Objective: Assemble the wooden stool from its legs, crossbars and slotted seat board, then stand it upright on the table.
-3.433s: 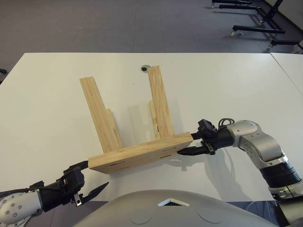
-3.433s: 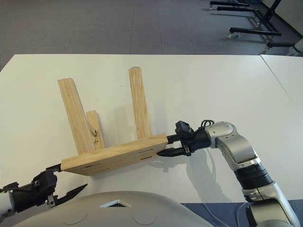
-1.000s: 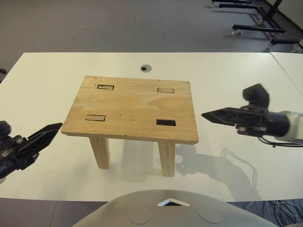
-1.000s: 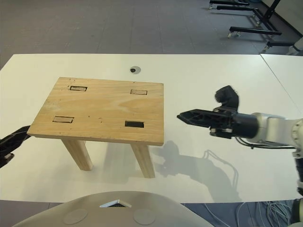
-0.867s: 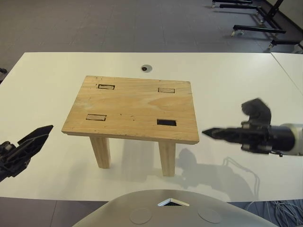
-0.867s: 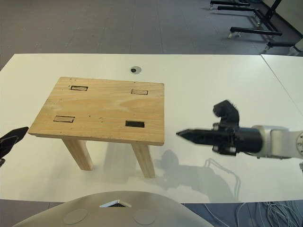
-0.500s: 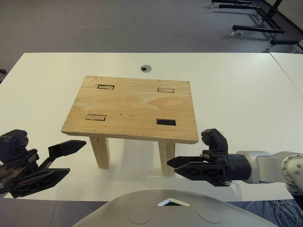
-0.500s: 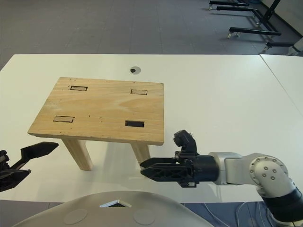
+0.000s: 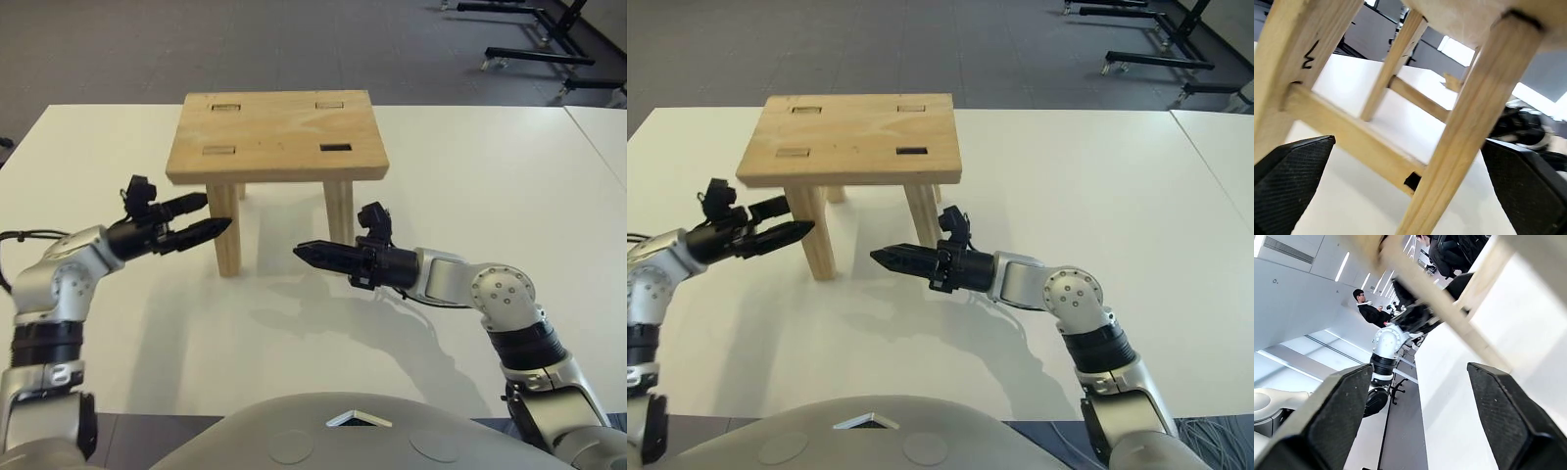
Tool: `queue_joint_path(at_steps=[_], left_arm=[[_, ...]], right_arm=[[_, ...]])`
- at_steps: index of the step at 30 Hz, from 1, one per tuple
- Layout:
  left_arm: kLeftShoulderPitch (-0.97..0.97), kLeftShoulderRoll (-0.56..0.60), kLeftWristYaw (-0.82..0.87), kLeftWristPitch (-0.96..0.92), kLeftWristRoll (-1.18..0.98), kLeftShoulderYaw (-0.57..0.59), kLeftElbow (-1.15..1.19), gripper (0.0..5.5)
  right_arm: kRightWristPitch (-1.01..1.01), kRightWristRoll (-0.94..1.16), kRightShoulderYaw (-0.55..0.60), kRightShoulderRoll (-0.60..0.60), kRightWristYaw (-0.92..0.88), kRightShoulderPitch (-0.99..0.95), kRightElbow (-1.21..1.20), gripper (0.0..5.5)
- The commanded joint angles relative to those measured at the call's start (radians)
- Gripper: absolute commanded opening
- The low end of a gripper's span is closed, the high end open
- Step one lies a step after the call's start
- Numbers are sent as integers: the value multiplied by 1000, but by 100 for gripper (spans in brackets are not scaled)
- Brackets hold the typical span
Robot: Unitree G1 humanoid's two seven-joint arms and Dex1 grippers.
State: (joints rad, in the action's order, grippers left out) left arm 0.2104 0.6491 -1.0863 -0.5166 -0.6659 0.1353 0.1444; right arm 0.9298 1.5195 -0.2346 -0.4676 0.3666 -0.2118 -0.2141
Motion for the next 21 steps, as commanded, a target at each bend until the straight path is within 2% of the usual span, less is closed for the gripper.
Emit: queue_joint_path(at_steps=[1,7,10,16,21], left_arm=[[102,-49,35,131,114,-35,110,539],[173,-106,65,227,137,-4,142,539],[161,-143,112,245,107,35,57,539],[-24,-181,202,237,34,119,-192,539],[-237,-183,234,212,-14,188,-323,539]], right_arm=[[-17,-73,30,76,-3,-60,26,353],[-58,-185,91,187,7,-119,97,353],[-70,-213,137,203,15,-96,89,353],[-70,-150,269,219,9,-12,30,353],[-17,-77,330,166,36,41,-43,353]])
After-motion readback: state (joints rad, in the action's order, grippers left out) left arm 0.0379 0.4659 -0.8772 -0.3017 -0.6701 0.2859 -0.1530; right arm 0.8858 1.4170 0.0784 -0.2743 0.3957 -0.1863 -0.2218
